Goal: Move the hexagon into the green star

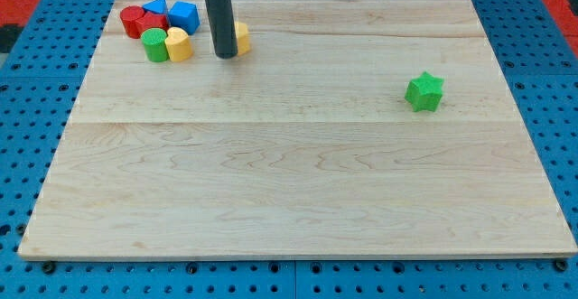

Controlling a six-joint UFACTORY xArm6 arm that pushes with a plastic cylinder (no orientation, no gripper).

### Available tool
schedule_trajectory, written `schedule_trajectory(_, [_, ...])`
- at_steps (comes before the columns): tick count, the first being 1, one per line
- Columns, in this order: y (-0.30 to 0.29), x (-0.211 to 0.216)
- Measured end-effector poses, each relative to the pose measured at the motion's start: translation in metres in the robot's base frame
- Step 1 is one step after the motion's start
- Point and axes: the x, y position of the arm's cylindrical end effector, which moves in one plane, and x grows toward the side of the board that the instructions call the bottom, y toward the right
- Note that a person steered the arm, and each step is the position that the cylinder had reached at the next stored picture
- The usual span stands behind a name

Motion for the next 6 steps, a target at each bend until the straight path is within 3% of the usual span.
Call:
schedule_trajectory(1, [0.02,-0.016])
schedule_trajectory(2, [-0.028,-0.029])
schedule_trajectory(4, [0.023,-0.066])
schedule_trajectory(5, [0.153,-0.003])
schedule_trajectory(6, [0.196,0.044])
